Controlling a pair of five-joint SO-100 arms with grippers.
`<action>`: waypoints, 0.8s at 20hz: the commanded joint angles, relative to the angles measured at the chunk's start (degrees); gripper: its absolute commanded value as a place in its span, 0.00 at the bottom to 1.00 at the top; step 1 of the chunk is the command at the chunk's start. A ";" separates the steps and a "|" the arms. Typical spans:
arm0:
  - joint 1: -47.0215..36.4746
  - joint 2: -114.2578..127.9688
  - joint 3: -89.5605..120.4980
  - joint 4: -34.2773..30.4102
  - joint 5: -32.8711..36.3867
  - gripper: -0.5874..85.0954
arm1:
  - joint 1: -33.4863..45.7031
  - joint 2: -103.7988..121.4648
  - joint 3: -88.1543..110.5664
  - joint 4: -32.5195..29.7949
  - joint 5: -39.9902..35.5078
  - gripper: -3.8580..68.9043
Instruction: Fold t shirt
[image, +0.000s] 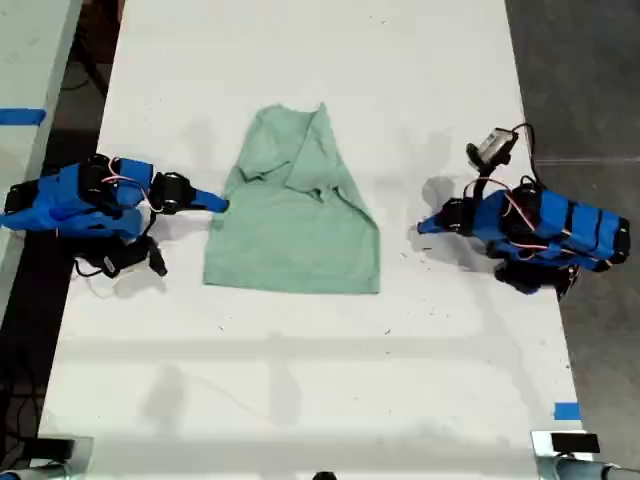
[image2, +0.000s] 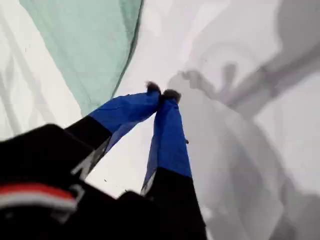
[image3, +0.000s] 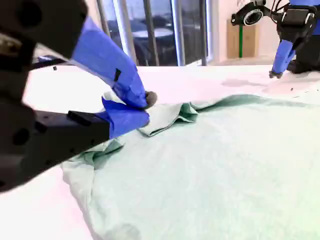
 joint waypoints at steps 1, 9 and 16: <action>-0.26 0.26 0.18 1.67 -5.71 0.01 | -7.65 0.53 -1.58 -2.37 5.98 0.03; -0.35 0.26 0.18 1.67 -5.54 0.01 | -9.14 -7.12 -6.77 -5.45 6.86 0.03; -0.26 0.26 0.18 1.67 -5.36 0.01 | -15.38 -65.13 -36.65 -19.07 8.00 0.22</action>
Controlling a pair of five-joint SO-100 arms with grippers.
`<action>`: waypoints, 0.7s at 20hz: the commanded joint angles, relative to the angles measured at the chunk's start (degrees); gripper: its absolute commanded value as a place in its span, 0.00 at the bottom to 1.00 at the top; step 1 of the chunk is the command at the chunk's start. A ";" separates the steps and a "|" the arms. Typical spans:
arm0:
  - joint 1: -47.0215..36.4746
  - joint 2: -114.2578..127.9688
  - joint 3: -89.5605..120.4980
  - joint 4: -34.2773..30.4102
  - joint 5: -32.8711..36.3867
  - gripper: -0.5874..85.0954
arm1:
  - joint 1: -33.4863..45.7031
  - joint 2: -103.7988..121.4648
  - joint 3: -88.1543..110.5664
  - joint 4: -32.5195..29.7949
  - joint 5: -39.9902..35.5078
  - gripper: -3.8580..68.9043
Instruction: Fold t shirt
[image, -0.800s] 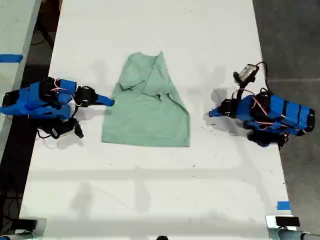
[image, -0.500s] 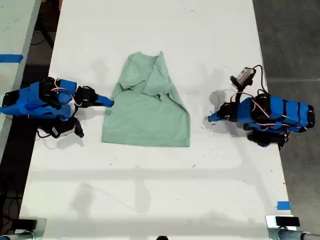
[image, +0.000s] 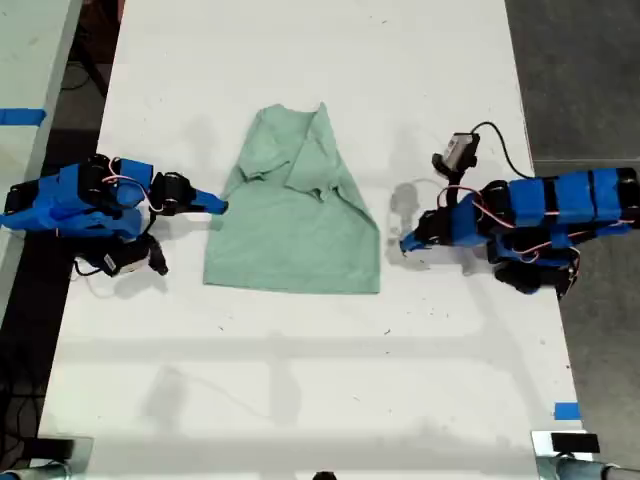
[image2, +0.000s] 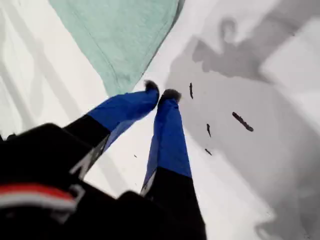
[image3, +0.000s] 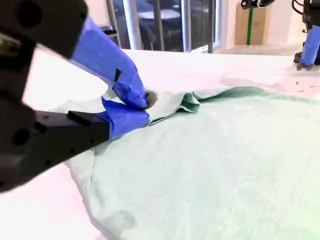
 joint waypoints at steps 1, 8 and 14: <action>-0.26 0.26 0.18 0.00 -0.70 0.01 | -1.85 -21.27 -15.56 -2.29 0.97 0.25; -0.18 0.26 0.18 -0.09 -0.62 0.01 | 0.26 -53.17 -44.91 10.72 0.62 0.31; -0.18 0.26 0.18 -0.09 -0.53 0.01 | 2.46 -58.36 -43.68 10.90 1.85 0.05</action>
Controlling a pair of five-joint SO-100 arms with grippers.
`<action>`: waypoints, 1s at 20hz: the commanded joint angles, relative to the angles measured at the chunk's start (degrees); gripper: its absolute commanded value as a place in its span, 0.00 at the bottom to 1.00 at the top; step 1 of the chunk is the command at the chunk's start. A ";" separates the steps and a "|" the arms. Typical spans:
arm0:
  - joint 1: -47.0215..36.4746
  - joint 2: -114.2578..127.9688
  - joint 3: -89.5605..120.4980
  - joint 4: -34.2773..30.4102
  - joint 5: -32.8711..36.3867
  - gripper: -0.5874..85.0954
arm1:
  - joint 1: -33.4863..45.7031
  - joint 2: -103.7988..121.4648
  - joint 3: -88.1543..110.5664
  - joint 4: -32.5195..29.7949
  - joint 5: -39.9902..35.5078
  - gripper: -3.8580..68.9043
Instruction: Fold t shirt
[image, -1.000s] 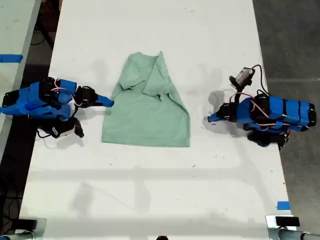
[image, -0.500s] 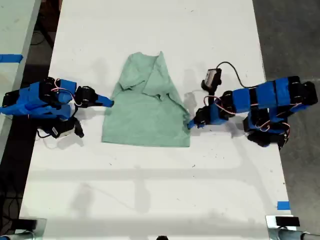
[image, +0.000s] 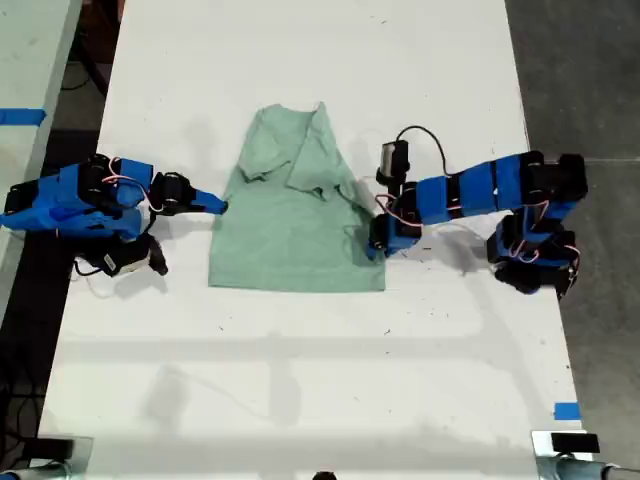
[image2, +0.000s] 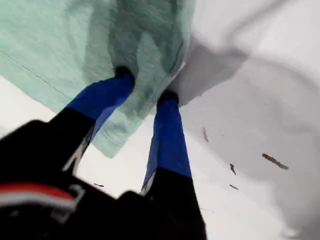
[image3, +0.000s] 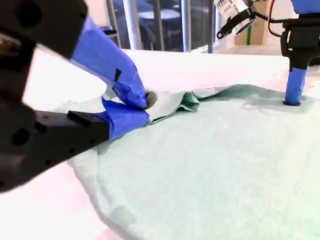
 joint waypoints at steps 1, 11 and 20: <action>-0.18 0.26 0.18 -0.09 -0.53 0.01 | 1.05 -1.58 -0.62 1.76 1.76 0.05; -0.09 0.26 0.18 -0.09 -0.44 0.01 | -2.02 7.21 -8.44 6.15 0.79 0.05; -0.18 0.26 0.18 -0.09 -0.44 0.01 | -2.90 5.01 -10.99 -21.53 -9.49 0.05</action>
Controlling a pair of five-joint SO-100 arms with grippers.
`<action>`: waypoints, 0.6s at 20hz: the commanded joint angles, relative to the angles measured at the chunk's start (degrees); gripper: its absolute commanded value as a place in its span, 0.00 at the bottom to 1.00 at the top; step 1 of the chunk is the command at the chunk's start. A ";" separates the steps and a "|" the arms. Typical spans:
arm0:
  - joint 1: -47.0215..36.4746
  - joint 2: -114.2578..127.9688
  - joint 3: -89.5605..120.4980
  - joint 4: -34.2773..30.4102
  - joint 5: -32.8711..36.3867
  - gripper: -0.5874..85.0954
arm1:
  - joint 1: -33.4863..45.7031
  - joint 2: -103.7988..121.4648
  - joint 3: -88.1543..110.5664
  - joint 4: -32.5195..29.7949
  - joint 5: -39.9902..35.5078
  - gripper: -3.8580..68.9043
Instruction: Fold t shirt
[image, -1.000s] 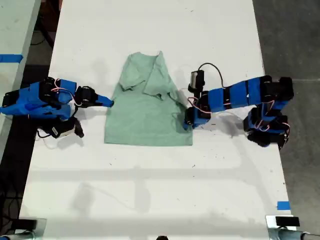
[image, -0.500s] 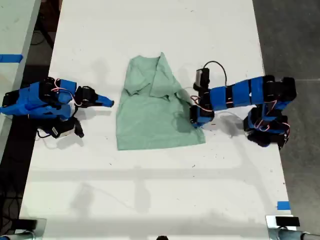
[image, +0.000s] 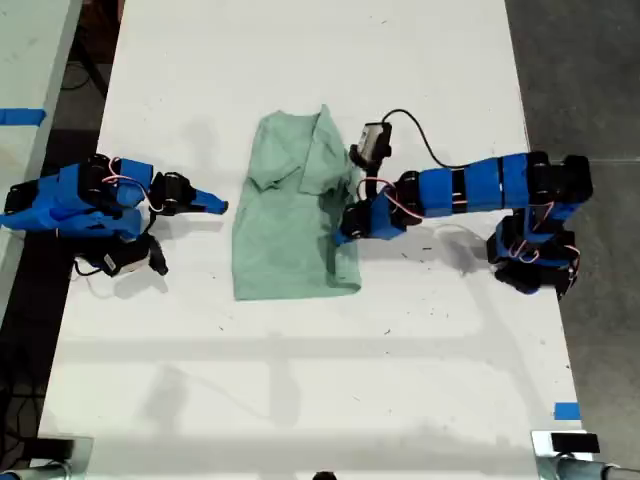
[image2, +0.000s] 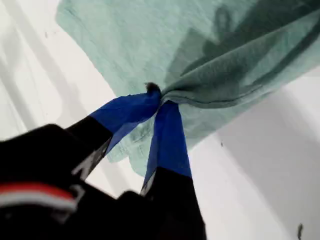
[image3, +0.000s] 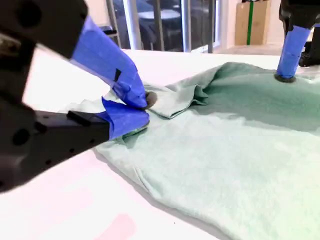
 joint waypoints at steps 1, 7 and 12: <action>-0.18 0.26 0.18 -0.09 -0.44 0.01 | -1.76 -0.35 -1.41 -8.61 -2.20 0.05; -0.18 0.26 0.18 -0.09 -0.44 0.01 | -2.46 -10.11 -4.39 -17.31 -4.83 0.05; -0.18 0.26 0.18 -0.09 -0.44 0.01 | -3.69 -17.14 -12.22 -13.71 -5.98 0.05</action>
